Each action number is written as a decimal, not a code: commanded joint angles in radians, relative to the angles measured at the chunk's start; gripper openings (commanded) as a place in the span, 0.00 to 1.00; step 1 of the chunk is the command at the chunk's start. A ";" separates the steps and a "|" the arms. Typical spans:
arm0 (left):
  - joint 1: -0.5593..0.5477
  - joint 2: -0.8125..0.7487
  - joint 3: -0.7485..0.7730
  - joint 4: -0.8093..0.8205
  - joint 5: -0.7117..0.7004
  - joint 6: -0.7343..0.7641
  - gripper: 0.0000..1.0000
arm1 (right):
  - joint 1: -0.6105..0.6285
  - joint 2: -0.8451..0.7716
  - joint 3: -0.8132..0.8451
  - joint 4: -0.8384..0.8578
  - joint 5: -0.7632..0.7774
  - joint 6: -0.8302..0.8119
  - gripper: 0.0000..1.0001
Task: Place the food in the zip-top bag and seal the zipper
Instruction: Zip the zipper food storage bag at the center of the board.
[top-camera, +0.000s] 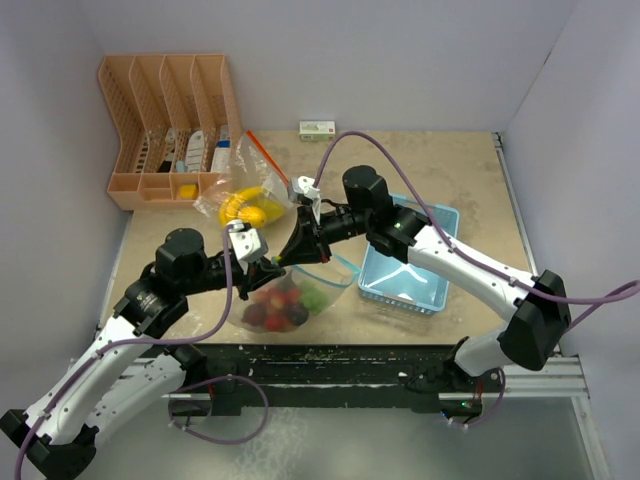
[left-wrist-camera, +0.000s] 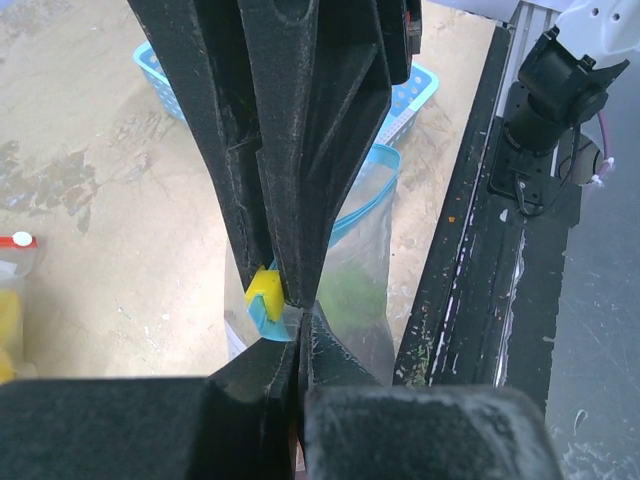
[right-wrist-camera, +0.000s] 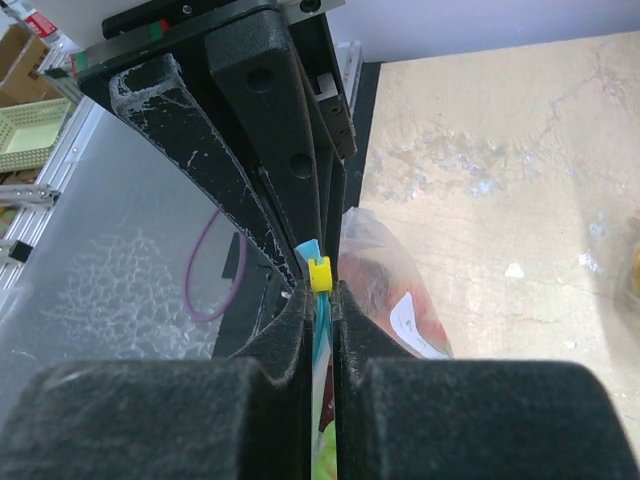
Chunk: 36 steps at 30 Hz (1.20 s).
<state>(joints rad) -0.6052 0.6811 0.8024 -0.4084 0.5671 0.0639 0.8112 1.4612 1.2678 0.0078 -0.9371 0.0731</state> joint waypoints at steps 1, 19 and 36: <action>-0.002 -0.026 0.013 0.054 -0.007 0.005 0.00 | -0.006 -0.039 -0.003 0.047 0.012 0.008 0.01; -0.003 -0.021 0.007 0.067 0.003 0.001 0.00 | -0.019 -0.022 0.018 0.100 -0.063 0.062 0.45; -0.003 -0.023 0.004 0.069 0.005 0.002 0.00 | -0.020 -0.007 0.017 0.129 -0.015 0.109 0.09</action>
<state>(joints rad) -0.6052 0.6697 0.7944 -0.4232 0.5465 0.0669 0.7929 1.4624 1.2472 0.0898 -0.9592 0.1593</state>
